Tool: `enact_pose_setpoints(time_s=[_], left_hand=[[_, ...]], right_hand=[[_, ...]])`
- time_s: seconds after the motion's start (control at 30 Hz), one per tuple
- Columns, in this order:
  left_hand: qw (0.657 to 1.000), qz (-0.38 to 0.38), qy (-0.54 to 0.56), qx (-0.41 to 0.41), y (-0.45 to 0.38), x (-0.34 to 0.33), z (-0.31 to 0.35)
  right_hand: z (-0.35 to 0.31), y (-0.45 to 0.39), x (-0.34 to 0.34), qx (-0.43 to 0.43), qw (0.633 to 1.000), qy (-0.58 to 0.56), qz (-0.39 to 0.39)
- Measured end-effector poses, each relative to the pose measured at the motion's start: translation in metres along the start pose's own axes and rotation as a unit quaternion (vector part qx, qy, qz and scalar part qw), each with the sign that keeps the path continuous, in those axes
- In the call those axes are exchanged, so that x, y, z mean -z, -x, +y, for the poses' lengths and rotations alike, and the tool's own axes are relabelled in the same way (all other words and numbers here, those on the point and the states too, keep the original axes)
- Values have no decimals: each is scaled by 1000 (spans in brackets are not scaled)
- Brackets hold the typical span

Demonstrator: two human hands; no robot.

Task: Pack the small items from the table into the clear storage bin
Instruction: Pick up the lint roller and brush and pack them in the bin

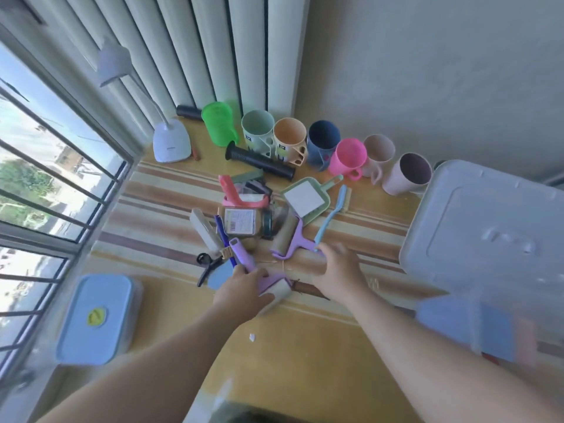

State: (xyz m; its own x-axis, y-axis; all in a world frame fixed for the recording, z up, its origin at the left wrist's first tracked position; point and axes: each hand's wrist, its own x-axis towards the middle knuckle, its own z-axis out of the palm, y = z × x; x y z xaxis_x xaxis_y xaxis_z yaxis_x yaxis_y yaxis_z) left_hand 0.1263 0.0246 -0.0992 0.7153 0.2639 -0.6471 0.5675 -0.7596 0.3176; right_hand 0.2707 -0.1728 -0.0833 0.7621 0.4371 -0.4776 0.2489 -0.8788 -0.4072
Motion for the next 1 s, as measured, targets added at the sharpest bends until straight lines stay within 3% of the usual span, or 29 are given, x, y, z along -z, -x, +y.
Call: enact_pose_setpoints(time_s=[0.33, 0.53, 0.7, 0.9, 1.0], left_hand=[[989, 63, 129, -46, 15, -1, 2], [969, 112, 214, -54, 26, 18, 2], [947, 133, 288, -59, 31, 36, 12], [913, 125, 381, -74, 39, 51, 42], [902, 99, 408, -102, 43, 54, 63]], right_hand=[[-5, -46, 0, -15, 994, 57, -95], [-5, -56, -8, -53, 997, 41, -37], [2, -50, -6, -84, 991, -78, 63], [29, -1, 21, -187, 920, -315, 137], [50, 41, 45, -138, 945, -273, 114]])
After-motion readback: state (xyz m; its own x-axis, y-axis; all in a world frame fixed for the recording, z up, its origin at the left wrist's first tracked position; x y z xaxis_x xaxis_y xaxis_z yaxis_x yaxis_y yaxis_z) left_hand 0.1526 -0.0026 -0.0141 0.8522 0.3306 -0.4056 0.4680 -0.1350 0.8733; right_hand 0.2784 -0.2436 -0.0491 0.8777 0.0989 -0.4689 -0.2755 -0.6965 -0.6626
